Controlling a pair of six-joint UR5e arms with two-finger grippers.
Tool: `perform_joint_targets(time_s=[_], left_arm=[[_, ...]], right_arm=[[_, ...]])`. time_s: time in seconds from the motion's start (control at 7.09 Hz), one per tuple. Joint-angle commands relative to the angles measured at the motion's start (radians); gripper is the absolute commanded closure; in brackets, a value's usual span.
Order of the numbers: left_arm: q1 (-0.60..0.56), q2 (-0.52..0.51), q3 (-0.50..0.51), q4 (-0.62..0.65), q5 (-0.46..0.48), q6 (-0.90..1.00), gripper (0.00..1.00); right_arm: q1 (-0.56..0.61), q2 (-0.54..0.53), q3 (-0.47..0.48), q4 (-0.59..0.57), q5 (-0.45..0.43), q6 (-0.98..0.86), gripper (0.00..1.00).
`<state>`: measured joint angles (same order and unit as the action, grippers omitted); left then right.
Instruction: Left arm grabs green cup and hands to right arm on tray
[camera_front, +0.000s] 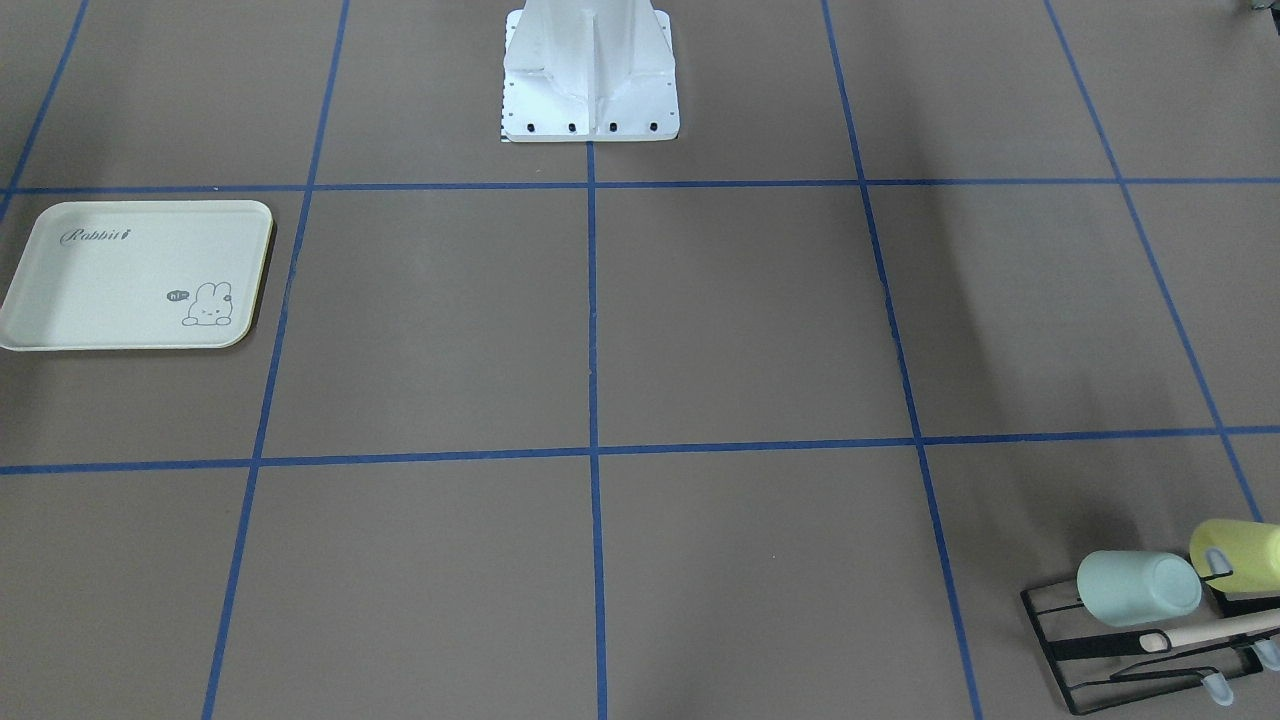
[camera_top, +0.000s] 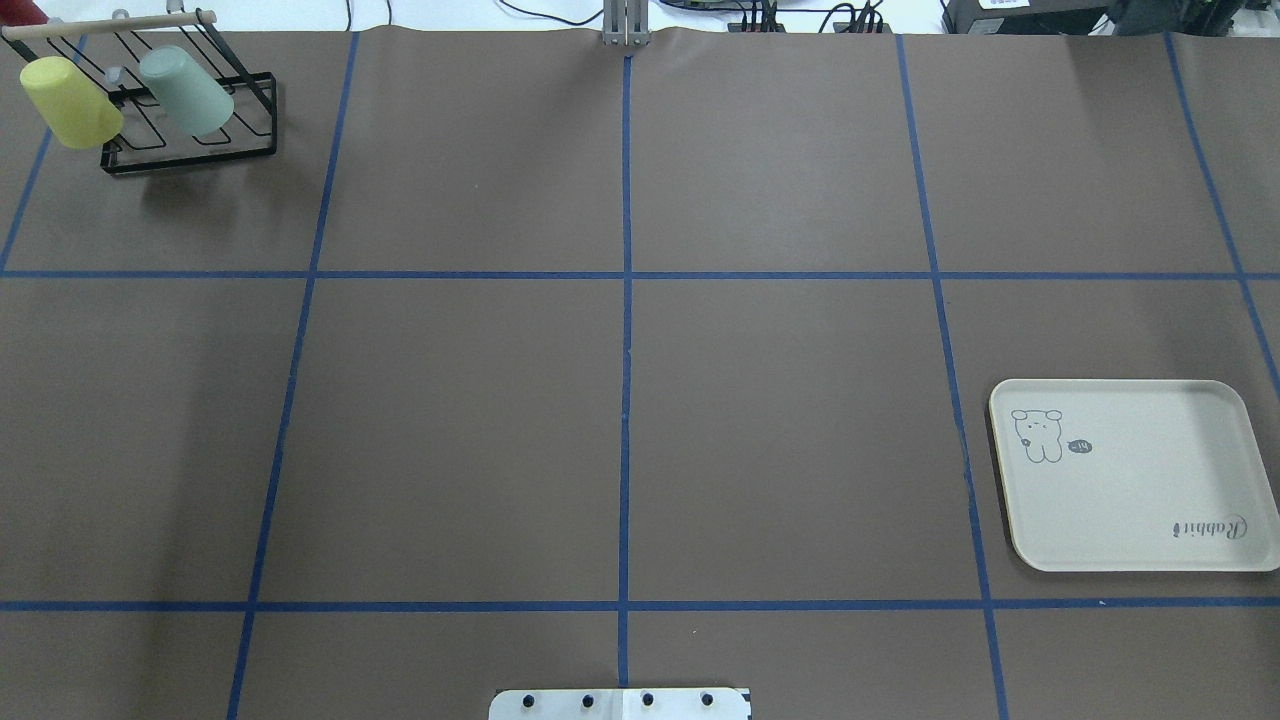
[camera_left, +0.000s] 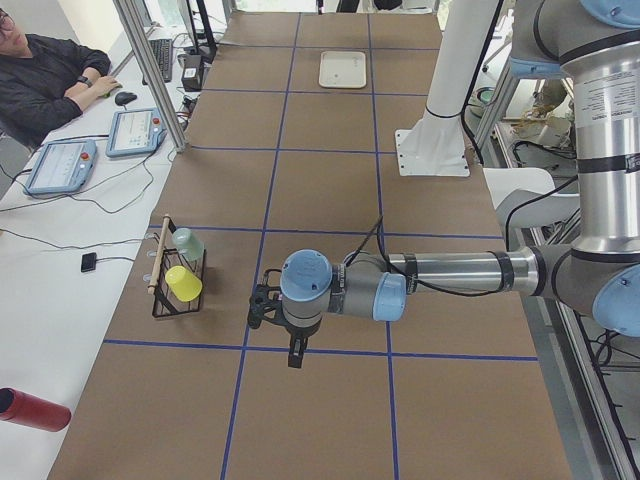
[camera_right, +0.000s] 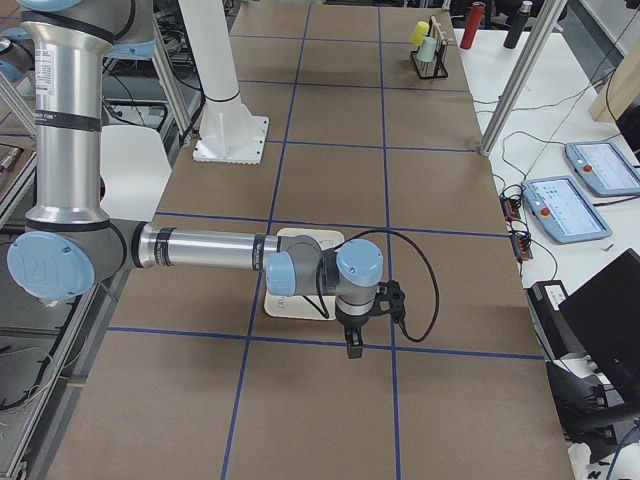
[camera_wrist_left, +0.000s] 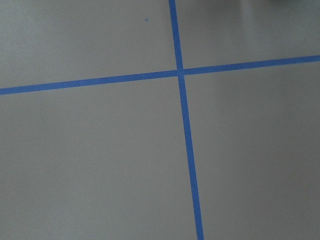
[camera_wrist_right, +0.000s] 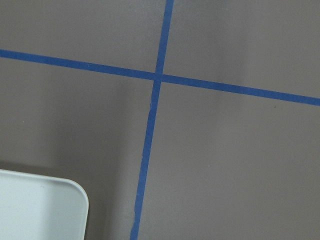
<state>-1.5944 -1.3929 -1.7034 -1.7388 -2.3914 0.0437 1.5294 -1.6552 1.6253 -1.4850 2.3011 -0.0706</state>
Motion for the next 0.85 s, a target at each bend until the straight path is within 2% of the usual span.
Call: perform_joint_targets(time_s=[0.0, 0.42, 0.56, 0.71], left_arm=[[-0.001, 0.002, 0.001, -0.004, 0.001, 0.008, 0.0], [-0.001, 0.002, -0.028, -0.047, 0.001, 0.01, 0.0], [0.001, -0.029, -0.031, -0.062, 0.001, 0.008, 0.0], [0.002, -0.108, -0.01, -0.07, 0.003, -0.004, 0.0]], right_arm=[[0.0, 0.0, 0.002, 0.0, 0.0, 0.0, 0.0], [0.0, 0.02, 0.011, 0.003, 0.003, -0.006, 0.0], [0.0, 0.037, 0.01, 0.041, 0.004, 0.0, 0.0], [0.0, 0.04, 0.011, 0.051, 0.009, 0.002, 0.0]])
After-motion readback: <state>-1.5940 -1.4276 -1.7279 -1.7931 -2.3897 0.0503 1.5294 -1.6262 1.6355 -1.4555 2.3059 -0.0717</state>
